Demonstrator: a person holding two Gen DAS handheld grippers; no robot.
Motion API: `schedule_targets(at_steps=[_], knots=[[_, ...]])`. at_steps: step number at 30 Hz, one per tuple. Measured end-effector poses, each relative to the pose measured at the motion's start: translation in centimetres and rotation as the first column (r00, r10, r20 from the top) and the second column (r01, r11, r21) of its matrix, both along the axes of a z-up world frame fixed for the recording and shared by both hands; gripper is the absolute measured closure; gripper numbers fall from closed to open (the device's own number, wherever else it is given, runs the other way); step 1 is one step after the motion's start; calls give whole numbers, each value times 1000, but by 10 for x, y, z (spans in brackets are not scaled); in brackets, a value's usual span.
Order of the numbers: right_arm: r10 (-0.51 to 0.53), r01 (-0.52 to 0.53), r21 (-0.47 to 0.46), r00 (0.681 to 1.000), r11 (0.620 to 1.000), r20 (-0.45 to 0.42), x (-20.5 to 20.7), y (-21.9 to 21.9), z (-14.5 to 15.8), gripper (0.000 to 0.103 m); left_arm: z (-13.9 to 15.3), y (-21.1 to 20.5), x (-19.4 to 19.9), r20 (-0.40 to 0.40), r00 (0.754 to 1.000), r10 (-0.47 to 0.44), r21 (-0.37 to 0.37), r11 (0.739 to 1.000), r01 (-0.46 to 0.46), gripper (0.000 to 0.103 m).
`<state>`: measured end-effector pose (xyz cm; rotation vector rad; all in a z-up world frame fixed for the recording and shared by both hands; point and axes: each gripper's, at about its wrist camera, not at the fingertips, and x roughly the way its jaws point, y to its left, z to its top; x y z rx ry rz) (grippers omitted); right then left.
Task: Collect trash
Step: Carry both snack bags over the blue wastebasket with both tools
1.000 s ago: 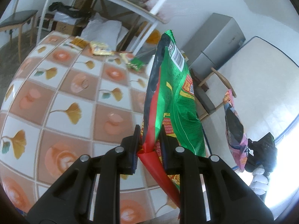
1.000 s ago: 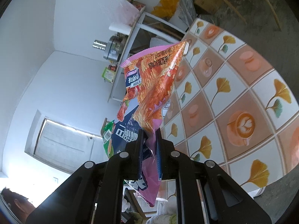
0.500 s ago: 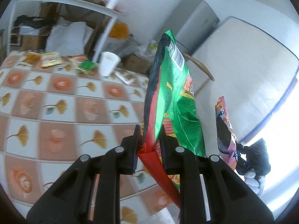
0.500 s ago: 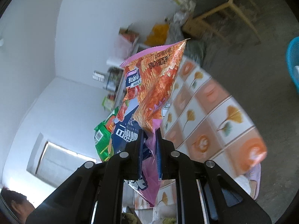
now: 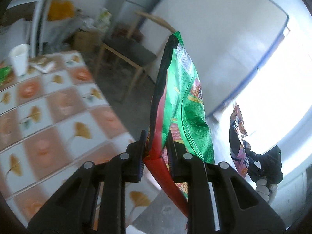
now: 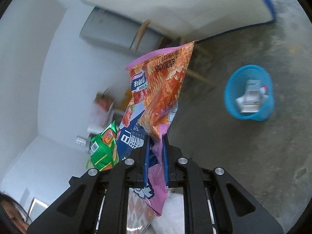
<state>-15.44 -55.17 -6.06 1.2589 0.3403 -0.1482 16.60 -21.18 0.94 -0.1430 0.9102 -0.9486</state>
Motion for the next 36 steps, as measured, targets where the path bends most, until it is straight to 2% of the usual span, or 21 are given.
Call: schedule_targets(at_steps=[4,7,12,15,22,27,29,30,32,33,36], knots=[[-91,92,11,994,996,-64,-22,-16,-21,90,-19,-66,3,-5,997,-73,94,993,73,85],[-118,122,38,989,992,-88,-31,-27,-41,90,-37,-117,5,-3,992,-123,183,976,122,85],[-126,138,88,984,987,-129,-26,-45,-77,90,-69,-179,19,-92,983,-160,272,945,179,85],[-92,115,112,977,987,-191,-5,-59,-111,90,-84,-211,29,-79,985,-151,326,930,169,85],[-5,56,141,941,988,-339,71,-108,-185,90,-101,-228,53,-60,992,-113,369,921,127,85],[21,32,113,898,993,-439,138,-152,-231,87,-107,-222,71,-71,994,-84,383,918,105,85],[31,22,106,881,994,-472,156,-167,-251,76,-111,-226,76,-71,994,-83,392,914,104,85],[24,37,107,855,994,-518,165,-177,-268,68,-113,-229,79,-71,994,-84,395,913,106,85],[-18,85,80,786,993,-618,170,-189,-291,68,-118,-234,82,-81,993,-85,399,910,110,85],[-35,103,70,769,992,-638,170,-193,-298,68,-119,-236,83,-86,993,-85,399,910,113,85],[-77,120,23,764,993,-640,164,-195,-294,67,-126,-244,86,-103,990,-93,397,909,127,85]])
